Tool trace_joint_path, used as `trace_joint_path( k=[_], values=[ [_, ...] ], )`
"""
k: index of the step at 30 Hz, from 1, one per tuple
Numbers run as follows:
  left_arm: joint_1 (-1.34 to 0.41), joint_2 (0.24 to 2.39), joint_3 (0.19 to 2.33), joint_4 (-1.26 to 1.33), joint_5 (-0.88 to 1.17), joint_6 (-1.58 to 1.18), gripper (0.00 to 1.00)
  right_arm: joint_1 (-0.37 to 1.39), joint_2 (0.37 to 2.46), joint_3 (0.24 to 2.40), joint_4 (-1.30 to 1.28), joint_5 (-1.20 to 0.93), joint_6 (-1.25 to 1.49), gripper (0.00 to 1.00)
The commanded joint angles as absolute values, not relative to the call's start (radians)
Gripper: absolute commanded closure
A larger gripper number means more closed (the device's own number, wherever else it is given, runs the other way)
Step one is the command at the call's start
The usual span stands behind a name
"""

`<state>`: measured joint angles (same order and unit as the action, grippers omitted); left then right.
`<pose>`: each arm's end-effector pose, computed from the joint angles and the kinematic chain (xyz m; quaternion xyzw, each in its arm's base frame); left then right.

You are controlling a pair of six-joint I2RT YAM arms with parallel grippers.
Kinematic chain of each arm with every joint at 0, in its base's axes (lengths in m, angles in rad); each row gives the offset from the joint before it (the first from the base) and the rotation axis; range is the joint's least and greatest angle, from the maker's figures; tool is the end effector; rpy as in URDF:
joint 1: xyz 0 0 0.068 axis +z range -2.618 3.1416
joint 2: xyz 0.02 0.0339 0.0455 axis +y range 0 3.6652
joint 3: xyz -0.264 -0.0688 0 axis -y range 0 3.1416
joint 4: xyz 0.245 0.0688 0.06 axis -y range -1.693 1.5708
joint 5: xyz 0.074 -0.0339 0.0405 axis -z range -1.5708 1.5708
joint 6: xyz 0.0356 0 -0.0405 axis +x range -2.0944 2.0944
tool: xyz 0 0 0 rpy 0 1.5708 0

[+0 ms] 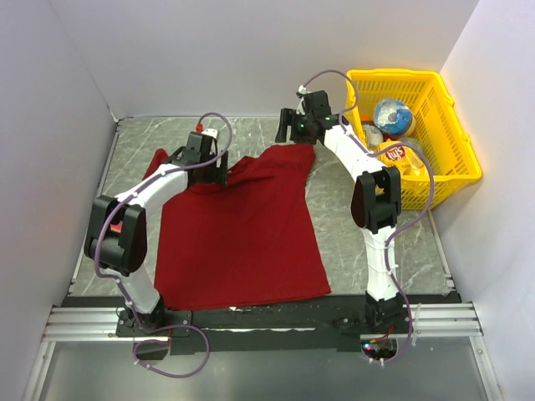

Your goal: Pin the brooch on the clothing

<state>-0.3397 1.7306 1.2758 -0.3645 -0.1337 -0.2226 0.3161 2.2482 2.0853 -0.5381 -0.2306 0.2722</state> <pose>0.3628 -0.1232 0.2406 0.0298 0.9280 -0.0419 0.3690 0.4917 0.1694 0.2686 -0.0682 0.8996 0.2212 0.3703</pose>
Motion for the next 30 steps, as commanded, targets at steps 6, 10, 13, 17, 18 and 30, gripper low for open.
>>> trace_joint_path(
  k=[6, 10, 13, 17, 18, 30],
  values=[
    [-0.357, 1.784, 1.282, -0.216, -0.161, -0.107, 0.29, 0.293, 2.209, 2.057, -0.505, -0.271, 0.285, 0.13],
    [-0.357, 1.837, 1.318, -0.242, -0.126, -0.097, 0.31, 0.281, 2.204, 2.043, -0.5, -0.276, 0.287, 0.13],
    [-0.357, 1.859, 1.331, -0.236, -0.117, -0.086, 0.32, 0.278, 2.201, 2.037, -0.497, -0.284, 0.287, 0.13],
    [-0.359, 1.885, 1.333, -0.232, -0.106, -0.087, 0.4, 0.273, 2.203, 2.025, -0.491, -0.296, 0.288, 0.13],
    [-0.359, 1.891, 1.335, -0.233, -0.115, -0.098, 0.44, 0.272, 2.203, 2.026, -0.491, -0.299, 0.29, 0.13],
    [-0.354, 1.934, 1.397, -0.235, -0.199, -0.109, 0.99, 0.261, 2.194, 2.026, -0.497, -0.331, 0.253, 0.13]
  ],
)
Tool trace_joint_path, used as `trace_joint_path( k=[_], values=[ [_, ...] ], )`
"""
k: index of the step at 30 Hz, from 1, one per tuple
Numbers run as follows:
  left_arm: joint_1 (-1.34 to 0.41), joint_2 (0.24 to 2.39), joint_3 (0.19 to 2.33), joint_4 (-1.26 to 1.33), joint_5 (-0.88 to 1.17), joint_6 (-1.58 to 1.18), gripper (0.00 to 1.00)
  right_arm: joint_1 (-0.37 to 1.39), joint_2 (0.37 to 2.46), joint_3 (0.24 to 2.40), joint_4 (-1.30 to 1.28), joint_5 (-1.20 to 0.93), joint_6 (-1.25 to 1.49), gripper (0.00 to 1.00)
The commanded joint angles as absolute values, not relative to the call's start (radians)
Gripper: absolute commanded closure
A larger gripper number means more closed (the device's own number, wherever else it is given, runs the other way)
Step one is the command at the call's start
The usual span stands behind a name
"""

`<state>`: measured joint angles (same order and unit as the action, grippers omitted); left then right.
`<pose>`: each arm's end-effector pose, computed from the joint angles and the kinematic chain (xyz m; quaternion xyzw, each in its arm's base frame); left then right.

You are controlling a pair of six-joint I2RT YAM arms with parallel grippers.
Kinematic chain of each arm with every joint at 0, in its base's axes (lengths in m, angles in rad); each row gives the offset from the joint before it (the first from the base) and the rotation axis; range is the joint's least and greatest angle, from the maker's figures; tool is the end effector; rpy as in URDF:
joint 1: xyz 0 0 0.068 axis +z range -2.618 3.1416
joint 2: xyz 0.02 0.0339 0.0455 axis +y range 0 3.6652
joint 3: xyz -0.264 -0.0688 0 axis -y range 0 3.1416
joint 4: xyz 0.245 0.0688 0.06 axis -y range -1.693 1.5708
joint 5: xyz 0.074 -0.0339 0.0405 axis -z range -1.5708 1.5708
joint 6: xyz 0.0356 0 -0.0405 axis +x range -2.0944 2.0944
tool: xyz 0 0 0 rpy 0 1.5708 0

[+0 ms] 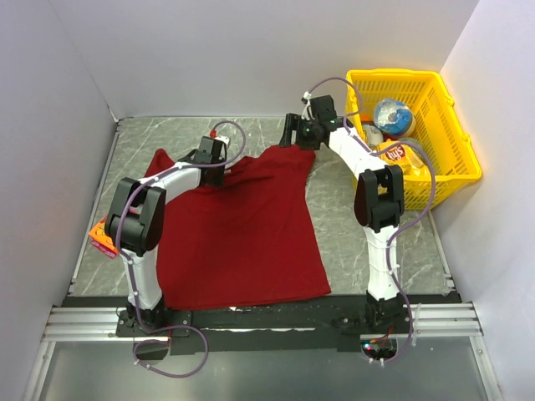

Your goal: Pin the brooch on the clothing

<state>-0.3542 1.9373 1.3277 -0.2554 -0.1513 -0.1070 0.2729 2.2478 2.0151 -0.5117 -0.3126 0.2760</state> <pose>0.3964 -0.1409 0.1858 0.0894 0.9318 -0.0097 0.3517 0.4949 0.1499 0.2481 -0.0611 0.9048 0.2447 0.3432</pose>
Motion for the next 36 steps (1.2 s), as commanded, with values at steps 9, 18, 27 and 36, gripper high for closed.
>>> trace_joint_path(
  k=[9, 18, 27, 36],
  values=[
    [-0.236, 2.003, 1.615, -0.201, -0.249, -0.13, 0.99, 0.261, 2.198, 2.051, -0.522, -0.341, 0.233, 0.12],
    [-0.172, 2.311, 2.009, -0.302, -0.244, -0.08, 0.95, 0.261, 2.253, 2.094, -0.549, -0.377, 0.224, 0.12],
    [-0.147, 2.451, 2.236, -0.374, -0.345, -0.095, 0.04, 0.264, 2.312, 2.158, -0.629, -0.324, 0.215, 0.12],
    [-0.114, 2.059, 1.785, -0.276, -0.215, -0.293, 0.14, 0.298, 2.44, 2.347, -0.807, -0.149, 0.192, 0.76]
  ],
)
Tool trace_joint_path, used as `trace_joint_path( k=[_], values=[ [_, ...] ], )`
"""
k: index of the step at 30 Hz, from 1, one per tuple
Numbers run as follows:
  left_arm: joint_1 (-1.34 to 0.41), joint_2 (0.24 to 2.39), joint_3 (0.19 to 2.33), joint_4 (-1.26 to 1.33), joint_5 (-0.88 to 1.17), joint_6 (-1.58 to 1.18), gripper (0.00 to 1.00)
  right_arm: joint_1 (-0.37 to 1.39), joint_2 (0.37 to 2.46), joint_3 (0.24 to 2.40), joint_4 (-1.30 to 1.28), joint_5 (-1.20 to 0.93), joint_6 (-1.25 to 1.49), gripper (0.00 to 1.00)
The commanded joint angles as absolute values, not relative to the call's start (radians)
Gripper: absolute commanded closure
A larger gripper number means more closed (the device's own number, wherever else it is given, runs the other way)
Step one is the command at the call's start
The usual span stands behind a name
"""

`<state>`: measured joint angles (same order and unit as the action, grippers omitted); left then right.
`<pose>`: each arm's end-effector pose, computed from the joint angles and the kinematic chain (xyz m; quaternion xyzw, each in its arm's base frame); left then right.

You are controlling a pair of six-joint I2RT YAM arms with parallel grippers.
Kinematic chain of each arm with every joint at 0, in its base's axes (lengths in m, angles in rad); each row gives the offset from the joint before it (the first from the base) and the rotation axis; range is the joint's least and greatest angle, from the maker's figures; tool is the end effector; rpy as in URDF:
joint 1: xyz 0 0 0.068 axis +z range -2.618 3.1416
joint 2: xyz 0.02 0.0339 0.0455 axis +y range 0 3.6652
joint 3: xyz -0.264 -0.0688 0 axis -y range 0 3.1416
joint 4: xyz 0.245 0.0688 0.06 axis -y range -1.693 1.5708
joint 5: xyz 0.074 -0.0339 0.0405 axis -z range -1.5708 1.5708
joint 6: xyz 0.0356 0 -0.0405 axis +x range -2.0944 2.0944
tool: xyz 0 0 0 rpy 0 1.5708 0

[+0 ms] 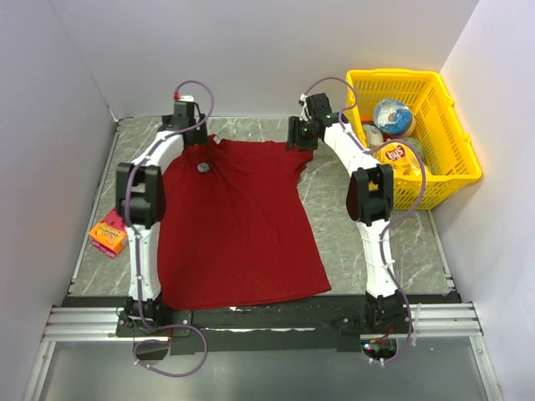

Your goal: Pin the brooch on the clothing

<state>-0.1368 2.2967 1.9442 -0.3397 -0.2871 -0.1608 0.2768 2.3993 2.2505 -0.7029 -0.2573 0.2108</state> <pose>0.5256 -0.0622 0.2137 -0.0716 0.8949 0.0656 0.4355 0.5142 0.1555 0.2334 -0.0757 0.9263 0.2008 0.3096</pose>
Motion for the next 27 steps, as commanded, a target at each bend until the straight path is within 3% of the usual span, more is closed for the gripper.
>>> trace_joint_path(
  k=[1, 2, 3, 4, 5, 8, 27],
  values=[
    [-0.092, 2.036, 1.749, -0.281, -0.171, -0.34, 0.26, 0.299, 2.448, 2.365, -0.814, -0.144, 0.195, 0.9],
    [-0.081, 2.02, 1.723, -0.288, -0.16, -0.365, 0.38, 0.299, 2.454, 2.375, -0.836, -0.134, 0.199, 0.99],
    [-0.071, 2.004, 1.68, -0.29, -0.137, -0.382, 0.73, 0.299, 2.47, 2.385, -0.847, -0.127, 0.202, 1.0],
    [-0.048, 2.006, 1.675, -0.304, -0.118, -0.405, 0.89, 0.301, 2.48, 2.407, -0.856, -0.126, 0.202, 1.0],
    [-0.037, 2.017, 1.681, -0.36, -0.123, -0.422, 0.99, 0.299, 2.491, 2.424, -0.888, -0.118, 0.204, 1.0],
    [-0.002, 2.089, 1.755, -0.507, -0.142, -0.466, 0.99, 0.301, 2.528, 2.457, -0.919, -0.109, 0.206, 1.0],
    [0.077, 2.244, 1.786, -0.736, -0.239, -0.506, 0.99, 0.268, 2.638, 2.504, -1.109, -0.124, 0.259, 1.0]
  ],
)
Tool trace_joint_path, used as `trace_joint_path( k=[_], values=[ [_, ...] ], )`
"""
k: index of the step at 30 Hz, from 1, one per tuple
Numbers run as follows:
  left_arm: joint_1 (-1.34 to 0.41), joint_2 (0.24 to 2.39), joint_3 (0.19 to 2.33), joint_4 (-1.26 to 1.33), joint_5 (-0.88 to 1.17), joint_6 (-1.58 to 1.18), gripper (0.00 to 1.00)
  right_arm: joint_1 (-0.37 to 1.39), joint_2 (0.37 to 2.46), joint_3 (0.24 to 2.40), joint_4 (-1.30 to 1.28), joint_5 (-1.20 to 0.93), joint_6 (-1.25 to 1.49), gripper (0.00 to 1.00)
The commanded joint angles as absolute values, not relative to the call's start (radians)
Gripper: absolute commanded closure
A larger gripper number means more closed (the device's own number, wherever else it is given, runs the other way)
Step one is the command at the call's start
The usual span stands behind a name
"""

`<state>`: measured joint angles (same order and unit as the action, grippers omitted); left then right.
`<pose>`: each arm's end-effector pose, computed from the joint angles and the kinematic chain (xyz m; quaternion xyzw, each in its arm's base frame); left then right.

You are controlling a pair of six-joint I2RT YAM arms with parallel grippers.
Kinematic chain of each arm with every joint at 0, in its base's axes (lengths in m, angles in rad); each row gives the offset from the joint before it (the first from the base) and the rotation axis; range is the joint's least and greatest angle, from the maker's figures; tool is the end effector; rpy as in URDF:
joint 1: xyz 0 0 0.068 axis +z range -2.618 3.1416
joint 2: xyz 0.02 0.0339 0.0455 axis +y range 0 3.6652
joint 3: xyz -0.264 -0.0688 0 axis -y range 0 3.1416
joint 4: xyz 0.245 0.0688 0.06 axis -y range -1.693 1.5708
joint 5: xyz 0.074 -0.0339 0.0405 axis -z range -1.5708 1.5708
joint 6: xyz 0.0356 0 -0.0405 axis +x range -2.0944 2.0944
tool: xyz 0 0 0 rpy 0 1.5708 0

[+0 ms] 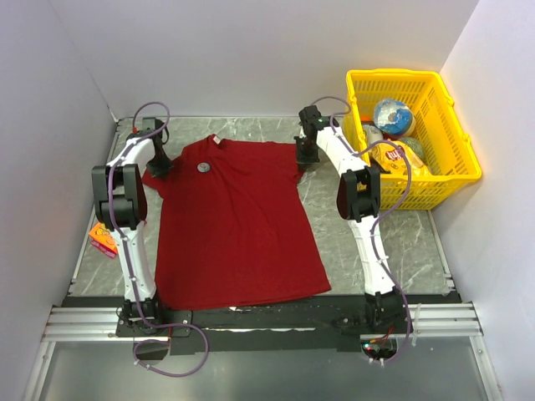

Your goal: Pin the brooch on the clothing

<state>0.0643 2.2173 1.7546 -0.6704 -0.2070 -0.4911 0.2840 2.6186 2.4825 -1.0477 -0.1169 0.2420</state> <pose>0.4697 0.0376 0.1700 -0.2877 0.9276 0.0528 0.2324 0.5180 0.1555 0.1703 -0.0318 0.9792 0.1053 0.1705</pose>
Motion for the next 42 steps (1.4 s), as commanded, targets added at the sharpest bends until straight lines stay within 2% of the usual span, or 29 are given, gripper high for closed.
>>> trace_joint_path(
  k=[1, 13, 25, 31, 37, 42],
  values=[
    [0.081, 2.252, 1.79, -0.758, -0.251, -0.511, 0.99, 0.268, 2.641, 2.5, -1.111, -0.124, 0.261, 1.0],
    [0.167, 2.151, 1.574, -0.7, -0.361, -0.574, 0.99, 0.249, 2.62, 2.413, -1.126, -0.081, 0.256, 1.0],
    [0.166, 2.12, 1.568, -0.664, -0.355, -0.562, 0.99, 0.238, 2.514, 2.289, -1.128, -0.092, 0.259, 1.0],
    [0.077, 2.016, 1.583, -0.606, -0.388, -0.531, 0.99, 0.238, 2.503, 2.299, -1.146, -0.077, 0.264, 1.0],
    [0.051, 1.878, 1.526, -0.519, -0.247, -0.512, 0.99, 0.239, 2.335, 2.166, -1.002, -0.041, 0.275, 1.0],
    [-0.057, 1.904, 1.586, -0.575, -0.164, -0.482, 0.99, 0.25, 2.276, 2.109, -0.962, -0.045, 0.268, 1.0]
  ],
)
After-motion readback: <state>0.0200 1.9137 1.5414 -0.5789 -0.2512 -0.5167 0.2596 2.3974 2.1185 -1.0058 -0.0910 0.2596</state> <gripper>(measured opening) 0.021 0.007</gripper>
